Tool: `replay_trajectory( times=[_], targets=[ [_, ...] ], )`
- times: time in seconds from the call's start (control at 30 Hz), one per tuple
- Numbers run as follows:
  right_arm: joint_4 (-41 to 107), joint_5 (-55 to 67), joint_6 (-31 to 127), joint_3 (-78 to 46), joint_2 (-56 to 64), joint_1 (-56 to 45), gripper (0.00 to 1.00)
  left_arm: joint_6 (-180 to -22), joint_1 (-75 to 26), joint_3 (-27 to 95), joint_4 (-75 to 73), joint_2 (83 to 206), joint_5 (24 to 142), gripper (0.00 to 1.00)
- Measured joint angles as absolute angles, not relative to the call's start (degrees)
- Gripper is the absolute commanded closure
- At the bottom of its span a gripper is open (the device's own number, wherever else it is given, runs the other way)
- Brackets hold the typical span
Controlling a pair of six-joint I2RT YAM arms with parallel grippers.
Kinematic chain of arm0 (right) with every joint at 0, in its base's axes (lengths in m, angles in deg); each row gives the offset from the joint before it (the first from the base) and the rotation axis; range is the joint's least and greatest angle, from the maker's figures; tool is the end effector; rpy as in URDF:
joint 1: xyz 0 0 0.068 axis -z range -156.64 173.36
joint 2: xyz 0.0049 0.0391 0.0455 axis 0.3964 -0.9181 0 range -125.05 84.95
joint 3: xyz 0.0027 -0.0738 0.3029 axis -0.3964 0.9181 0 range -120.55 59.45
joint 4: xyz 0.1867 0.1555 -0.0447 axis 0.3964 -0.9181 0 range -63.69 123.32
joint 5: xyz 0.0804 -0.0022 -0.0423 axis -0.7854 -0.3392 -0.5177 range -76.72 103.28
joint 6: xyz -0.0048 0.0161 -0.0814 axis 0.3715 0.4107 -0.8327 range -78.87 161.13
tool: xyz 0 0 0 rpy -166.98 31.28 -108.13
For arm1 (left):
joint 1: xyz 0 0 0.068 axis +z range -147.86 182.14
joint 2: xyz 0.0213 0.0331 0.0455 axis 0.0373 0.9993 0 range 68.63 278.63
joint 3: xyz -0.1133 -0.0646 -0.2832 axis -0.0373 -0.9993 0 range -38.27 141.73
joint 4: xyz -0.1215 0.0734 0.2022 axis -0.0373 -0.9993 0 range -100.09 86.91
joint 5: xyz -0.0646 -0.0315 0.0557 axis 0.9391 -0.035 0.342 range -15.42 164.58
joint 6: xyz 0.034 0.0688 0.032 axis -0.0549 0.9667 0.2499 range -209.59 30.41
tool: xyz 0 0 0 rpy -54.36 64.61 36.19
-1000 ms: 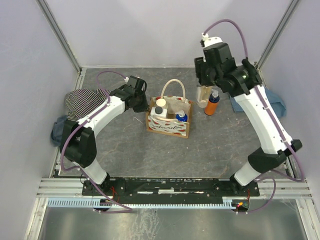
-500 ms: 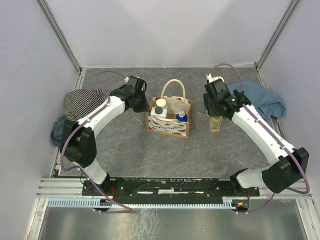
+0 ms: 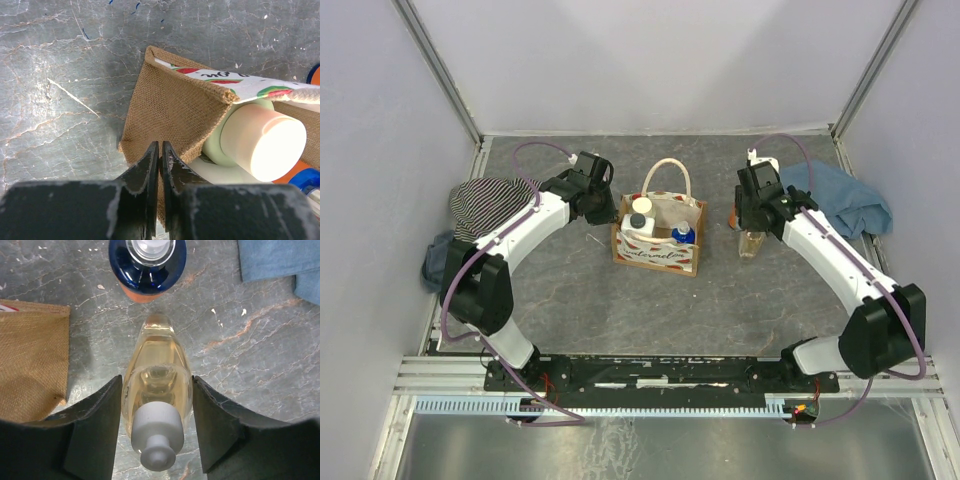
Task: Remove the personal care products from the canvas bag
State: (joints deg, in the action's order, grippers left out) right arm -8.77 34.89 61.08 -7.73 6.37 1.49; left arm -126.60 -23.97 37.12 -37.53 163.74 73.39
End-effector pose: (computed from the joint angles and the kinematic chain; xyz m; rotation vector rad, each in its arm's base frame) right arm 0.2707 0.0798 0.3113 0.1116 2.4174 -0.1463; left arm 0.3324 -0.1612 0.2766 -0.2524 2.5551 -0.4117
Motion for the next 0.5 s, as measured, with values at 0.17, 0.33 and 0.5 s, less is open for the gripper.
replay_trajectory(
  times=[0.17, 0.33, 0.5],
  targets=[
    [-8.40, 34.82, 63.00, -7.88, 4.24, 3.04, 0.00, -126.60, -23.93, 37.12, -37.73, 163.72, 73.37, 0.87],
    [-10.67, 36.42, 64.40, -11.01, 4.75, 3.39, 0.00, -126.60, -23.93, 37.12, -37.95, 163.72, 73.37, 0.86],
    [-15.13, 32.92, 64.55, -17.78, 9.29, 1.14, 0.06, -126.58, -23.93, 37.12, -38.01, 163.72, 73.37, 0.86]
  ],
)
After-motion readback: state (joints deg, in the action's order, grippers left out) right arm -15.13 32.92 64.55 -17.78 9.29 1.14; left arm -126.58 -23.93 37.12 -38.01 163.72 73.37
